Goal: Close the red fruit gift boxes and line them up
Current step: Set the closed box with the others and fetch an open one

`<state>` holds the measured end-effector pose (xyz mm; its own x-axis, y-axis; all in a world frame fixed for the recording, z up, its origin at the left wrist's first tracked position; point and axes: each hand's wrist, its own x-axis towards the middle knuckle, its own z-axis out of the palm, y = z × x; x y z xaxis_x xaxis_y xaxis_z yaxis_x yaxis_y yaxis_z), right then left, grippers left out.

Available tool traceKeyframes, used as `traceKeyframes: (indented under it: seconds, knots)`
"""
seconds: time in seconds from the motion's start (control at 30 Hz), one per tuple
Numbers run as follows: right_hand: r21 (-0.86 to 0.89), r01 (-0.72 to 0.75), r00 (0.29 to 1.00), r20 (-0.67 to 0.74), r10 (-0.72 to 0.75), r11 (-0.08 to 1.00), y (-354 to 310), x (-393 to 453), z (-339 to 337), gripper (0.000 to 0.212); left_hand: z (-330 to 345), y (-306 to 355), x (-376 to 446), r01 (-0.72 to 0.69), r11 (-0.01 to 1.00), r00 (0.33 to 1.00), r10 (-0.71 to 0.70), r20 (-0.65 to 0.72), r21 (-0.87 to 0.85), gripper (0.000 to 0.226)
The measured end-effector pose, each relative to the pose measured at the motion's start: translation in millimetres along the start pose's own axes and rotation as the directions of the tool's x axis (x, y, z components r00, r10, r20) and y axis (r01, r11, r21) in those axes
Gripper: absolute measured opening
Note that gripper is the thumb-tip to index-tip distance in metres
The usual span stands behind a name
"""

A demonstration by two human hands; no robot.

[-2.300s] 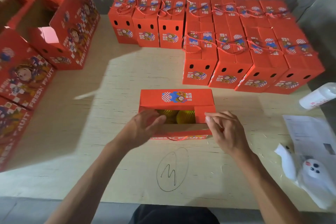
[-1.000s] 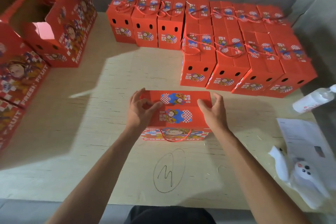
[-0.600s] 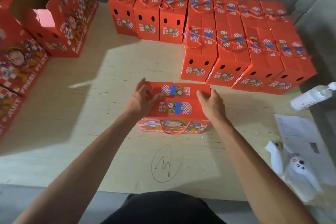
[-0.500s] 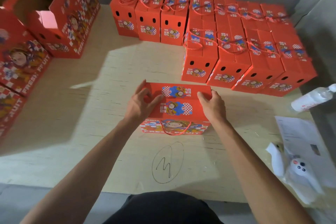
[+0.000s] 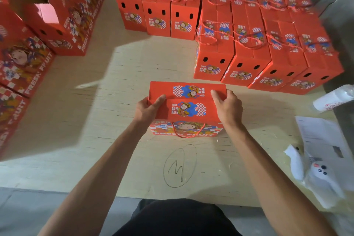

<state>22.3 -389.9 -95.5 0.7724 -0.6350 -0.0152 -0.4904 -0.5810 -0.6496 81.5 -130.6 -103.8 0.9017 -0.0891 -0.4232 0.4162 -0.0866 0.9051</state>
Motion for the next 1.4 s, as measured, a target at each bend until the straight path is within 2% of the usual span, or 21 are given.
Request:
traceKeyframes:
  seconds: [0.13, 0.23, 0.3, 0.37, 0.47, 0.57, 0.67, 0.7, 0.73, 0.77, 0.8, 0.83, 0.87, 0.9, 0.97, 1.1, 1.2, 1.27, 1.33, 1.4]
  knots:
    - [-0.087, 0.027, 0.998, -0.048, -0.031, 0.996, -4, -2, 1, 0.061, 1, 0, -1, -0.04, 0.997, 0.999, 0.041, -0.019, 0.059, 0.031]
    - [0.021, -0.034, 0.996, 0.081, 0.032, 0.999, -1, -1, -8, 0.069, 1, 3, -4, -0.011, 0.998, 1.0, 0.012, -0.014, 0.06, 0.043]
    - [0.137, -0.11, 0.966, 0.246, 0.074, 0.984, 0, -3, -15, 0.078, 0, 11, -2, 0.026, 0.988, 1.0, -0.026, 0.0, 0.151, 0.052]
    - [0.156, -0.119, 0.944, 0.324, 0.063, 0.981, 0, -4, -19, 0.089, 4, 23, 0, 0.026, 0.96, 0.998, -0.041, 0.048, 0.279, 0.057]
    - [0.124, -0.134, 0.934, 0.348, 0.084, 0.983, -1, -1, -17, 0.096, 15, 33, -1, 0.046, 0.924, 0.999, -0.05, 0.0, 0.38, 0.069]
    - [0.13, -0.173, 0.918, 0.38, 0.112, 0.976, -1, 3, -16, 0.095, 17, 31, 4, 0.073, 0.908, 0.997, -0.069, -0.024, 0.412, 0.073]
    - [0.1, -0.182, 0.911, 0.391, 0.13, 0.978, -7, 6, -17, 0.095, 21, 33, 7, 0.109, 0.867, 0.994, -0.094, -0.055, 0.486, 0.087]
    - [0.097, -0.165, 0.919, 0.376, 0.118, 0.981, -9, 6, -17, 0.1, 24, 34, 6, 0.066, 0.821, 0.997, -0.033, -0.068, 0.567, 0.092]
    - [0.093, -0.107, 0.94, 0.335, 0.07, 0.99, -8, 6, -17, 0.107, 28, 35, 4, -0.038, 0.737, 0.994, 0.1, -0.053, 0.675, 0.094]
    - [0.082, -0.005, 0.962, 0.272, -0.018, 0.997, -7, 5, -16, 0.113, 32, 36, 1, -0.194, 0.599, 0.958, 0.285, 0.019, 0.777, 0.09]
    - [0.063, 0.128, 0.968, 0.208, -0.138, 0.99, -4, 4, -14, 0.114, 38, 37, -1, -0.362, 0.416, 0.872, 0.468, 0.145, 0.834, 0.078]
    - [0.05, 0.249, 0.954, 0.157, -0.254, 0.967, -2, 1, -13, 0.109, 45, 38, -4, -0.497, 0.256, 0.771, 0.569, 0.286, 0.829, 0.061]
    - [0.042, 0.32, 0.938, 0.127, -0.322, 0.947, 0, -2, -11, 0.101, 52, 37, -5, -0.586, 0.174, 0.71, 0.581, 0.398, 0.792, 0.044]
    - [0.031, 0.341, 0.932, 0.117, -0.342, 0.94, 3, -4, -9, 0.093, 59, 35, -6, -0.631, 0.173, 0.701, 0.544, 0.461, 0.756, 0.033]
    - [-0.042, 0.345, 0.934, 0.112, -0.338, 0.938, 8, -8, -2, 0.082, 71, 28, -8, -0.645, 0.229, 0.726, 0.483, 0.49, 0.729, 0.026]
    - [-0.089, 0.371, 0.928, 0.075, -0.365, 0.924, 10, -8, 2, 0.074, 78, 19, -6, -0.652, 0.279, 0.701, 0.576, 0.421, 0.705, 0.016]
    - [-0.083, 0.351, 0.935, 0.071, -0.346, 0.933, 10, -7, 2, 0.068, 77, 19, -5, -0.638, 0.306, 0.716, 0.573, 0.399, 0.707, 0.015]
    - [-0.053, 0.292, 0.954, 0.089, -0.287, 0.955, 10, -6, 2, 0.075, 75, 17, -7, -0.656, 0.286, 0.694, 0.594, 0.408, 0.699, 0.017]
    - [0.026, 0.153, 0.978, 0.14, -0.156, 0.988, 8, -5, 0, 0.091, 74, 11, -10, -0.656, 0.24, 0.682, 0.595, 0.425, 0.716, 0.026]
    - [0.084, 0.043, 0.981, 0.186, -0.058, 0.996, 8, -4, -4, 0.098, 77, 6, -10, -0.568, 0.211, 0.767, 0.486, 0.419, 0.796, 0.045]
